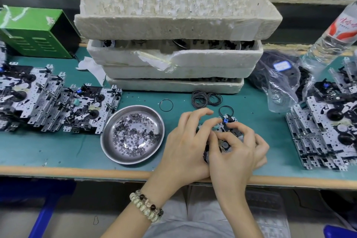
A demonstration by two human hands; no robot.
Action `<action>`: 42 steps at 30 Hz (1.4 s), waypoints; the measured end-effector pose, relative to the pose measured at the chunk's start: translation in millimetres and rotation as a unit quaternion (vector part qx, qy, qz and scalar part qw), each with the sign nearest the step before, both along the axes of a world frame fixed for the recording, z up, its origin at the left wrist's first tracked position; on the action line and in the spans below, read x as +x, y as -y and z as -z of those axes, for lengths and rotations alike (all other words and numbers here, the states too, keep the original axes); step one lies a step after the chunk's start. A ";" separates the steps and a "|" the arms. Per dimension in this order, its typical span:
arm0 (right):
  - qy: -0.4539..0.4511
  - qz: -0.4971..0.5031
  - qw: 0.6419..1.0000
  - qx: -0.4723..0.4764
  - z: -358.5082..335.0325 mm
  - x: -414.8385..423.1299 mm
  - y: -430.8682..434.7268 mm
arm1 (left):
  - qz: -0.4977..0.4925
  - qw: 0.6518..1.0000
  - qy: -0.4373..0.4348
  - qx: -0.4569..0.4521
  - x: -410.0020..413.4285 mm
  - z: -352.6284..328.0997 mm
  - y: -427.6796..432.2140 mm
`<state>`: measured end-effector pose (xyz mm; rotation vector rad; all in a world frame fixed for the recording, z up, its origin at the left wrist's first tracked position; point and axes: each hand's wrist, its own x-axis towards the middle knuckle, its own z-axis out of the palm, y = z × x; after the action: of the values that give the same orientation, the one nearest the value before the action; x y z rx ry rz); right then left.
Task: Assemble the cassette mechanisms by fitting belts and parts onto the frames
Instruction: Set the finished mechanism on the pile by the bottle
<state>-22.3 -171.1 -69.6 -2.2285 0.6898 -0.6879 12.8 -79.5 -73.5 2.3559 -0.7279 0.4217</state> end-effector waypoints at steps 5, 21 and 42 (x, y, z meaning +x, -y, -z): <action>-0.004 -0.005 1.000 -0.003 0.2 1.1 3.4 | -0.003 1.000 0.002 0.000 0.9 0.7 0.6; -0.005 -0.042 0.966 -0.256 -15.1 -1.2 8.4 | 0.012 0.999 -0.007 -0.035 1.2 -1.2 -1.7; -0.007 -0.222 0.917 -0.333 -26.5 13.9 33.4 | 0.043 0.998 -0.030 -0.047 -0.6 0.2 -6.8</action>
<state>-8.5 -204.5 -43.0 -2.8666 -0.0980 -0.7393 12.2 -72.6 -73.7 2.2311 -0.7610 0.3391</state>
